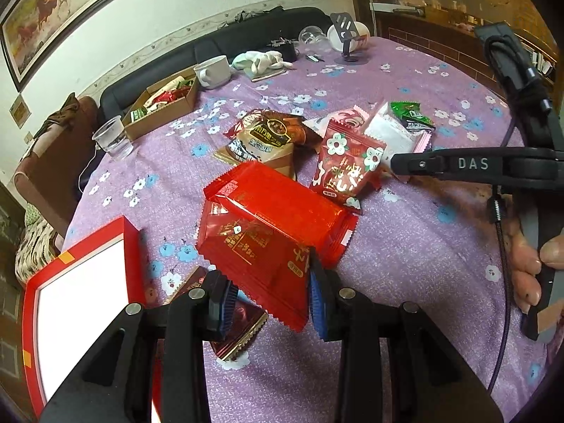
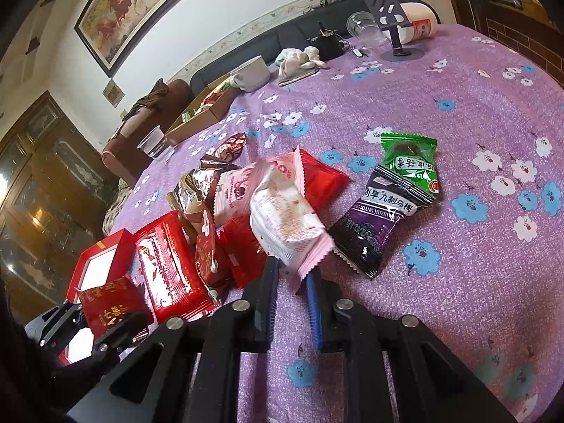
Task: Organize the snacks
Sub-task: 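Grasp the small red packet with the left gripper while the right gripper holds the pink packet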
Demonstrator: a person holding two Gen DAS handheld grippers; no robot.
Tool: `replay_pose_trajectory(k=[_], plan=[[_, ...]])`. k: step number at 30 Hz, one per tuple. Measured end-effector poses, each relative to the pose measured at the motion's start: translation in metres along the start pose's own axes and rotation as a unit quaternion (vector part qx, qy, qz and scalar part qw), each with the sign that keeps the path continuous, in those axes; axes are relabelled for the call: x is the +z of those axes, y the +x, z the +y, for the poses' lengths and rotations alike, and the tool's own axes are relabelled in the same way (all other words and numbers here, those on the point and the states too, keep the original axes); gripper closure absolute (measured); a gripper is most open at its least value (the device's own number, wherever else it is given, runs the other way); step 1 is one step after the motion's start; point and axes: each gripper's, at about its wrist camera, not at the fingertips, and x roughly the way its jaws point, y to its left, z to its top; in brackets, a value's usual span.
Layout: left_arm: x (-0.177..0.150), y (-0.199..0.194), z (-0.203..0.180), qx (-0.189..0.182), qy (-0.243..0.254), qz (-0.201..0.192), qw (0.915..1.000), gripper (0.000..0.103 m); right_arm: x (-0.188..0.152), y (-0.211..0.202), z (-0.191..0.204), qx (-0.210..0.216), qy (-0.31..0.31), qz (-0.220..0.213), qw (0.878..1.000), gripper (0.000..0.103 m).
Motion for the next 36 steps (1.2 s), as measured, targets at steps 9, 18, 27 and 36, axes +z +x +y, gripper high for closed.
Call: replay_pose_trajectory(k=[9,18,27,36], plan=[[-0.001,-0.002,0.000,-0.003,0.001,-0.007,1.0000,0.071,0.005,0.004,-0.010,0.039,0.043,-0.004,0.998,0.068],[-0.004,0.003,0.004,-0.013,-0.011,0.005,0.9998,0.072,0.007,0.006,-0.016,0.061,0.064,-0.004,0.996,0.089],[-0.027,-0.009,0.043,-0.008,-0.069,0.017,0.9975,0.073,0.001,-0.012,-0.011,0.082,0.062,-0.020,0.994,0.094],[-0.053,-0.052,0.071,0.003,-0.083,-0.007,0.9965,0.073,-0.024,-0.037,0.012,0.148,0.058,-0.035,0.987,0.095]])
